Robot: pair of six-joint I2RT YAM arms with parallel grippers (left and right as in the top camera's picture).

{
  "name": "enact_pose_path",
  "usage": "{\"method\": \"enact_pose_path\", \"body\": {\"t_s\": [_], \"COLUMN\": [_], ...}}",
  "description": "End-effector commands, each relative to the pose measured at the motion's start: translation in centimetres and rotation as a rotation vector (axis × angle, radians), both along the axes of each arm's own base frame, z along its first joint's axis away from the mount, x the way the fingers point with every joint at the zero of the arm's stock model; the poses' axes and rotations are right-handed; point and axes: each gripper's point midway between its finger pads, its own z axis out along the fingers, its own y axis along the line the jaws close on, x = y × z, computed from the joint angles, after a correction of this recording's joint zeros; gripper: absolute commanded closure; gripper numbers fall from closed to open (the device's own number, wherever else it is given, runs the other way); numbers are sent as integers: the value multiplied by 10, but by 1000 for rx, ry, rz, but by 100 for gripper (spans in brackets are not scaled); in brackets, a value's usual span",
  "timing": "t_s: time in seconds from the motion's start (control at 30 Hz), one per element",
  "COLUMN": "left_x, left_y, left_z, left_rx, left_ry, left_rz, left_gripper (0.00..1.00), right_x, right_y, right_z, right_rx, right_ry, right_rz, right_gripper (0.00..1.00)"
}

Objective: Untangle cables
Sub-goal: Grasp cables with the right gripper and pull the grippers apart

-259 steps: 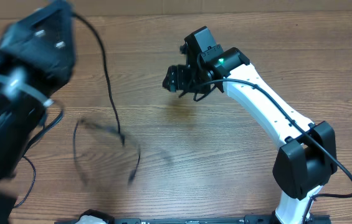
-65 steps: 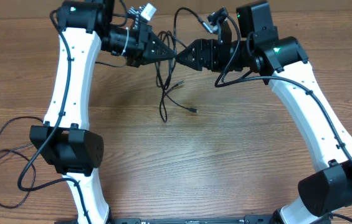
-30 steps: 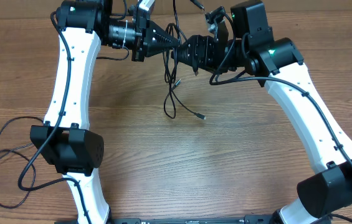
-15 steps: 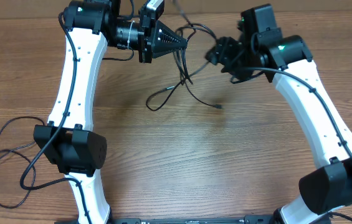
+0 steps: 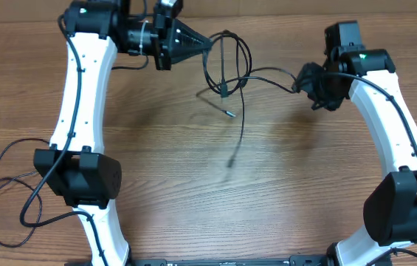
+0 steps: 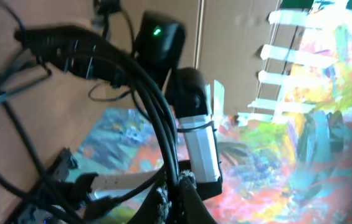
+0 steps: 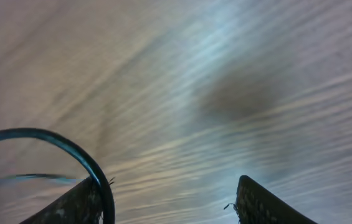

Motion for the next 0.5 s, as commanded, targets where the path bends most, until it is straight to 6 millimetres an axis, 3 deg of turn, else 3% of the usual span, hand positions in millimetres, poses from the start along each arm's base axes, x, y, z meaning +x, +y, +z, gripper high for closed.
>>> {"method": "enact_pose_path", "body": {"t_s": [0.0,0.2,0.47], "left_x": [-3,6,4], "left_y": [16,41,116], "left_z": [28,27,38], "left_rx": [-23,263,786], "left_ry": [-148,-317,-488], "left_rz": [33,222,605], "left_gripper": [96,96,96], "right_x": [-10,-21,-39], "right_y": [-16,-27,-70], "right_z": [-21,-30,-34], "right_rx": [-40,-64,-141], "right_ry": [46,94,166], "right_rz": [9,-9,-55], "right_gripper": [35,35,35]}}
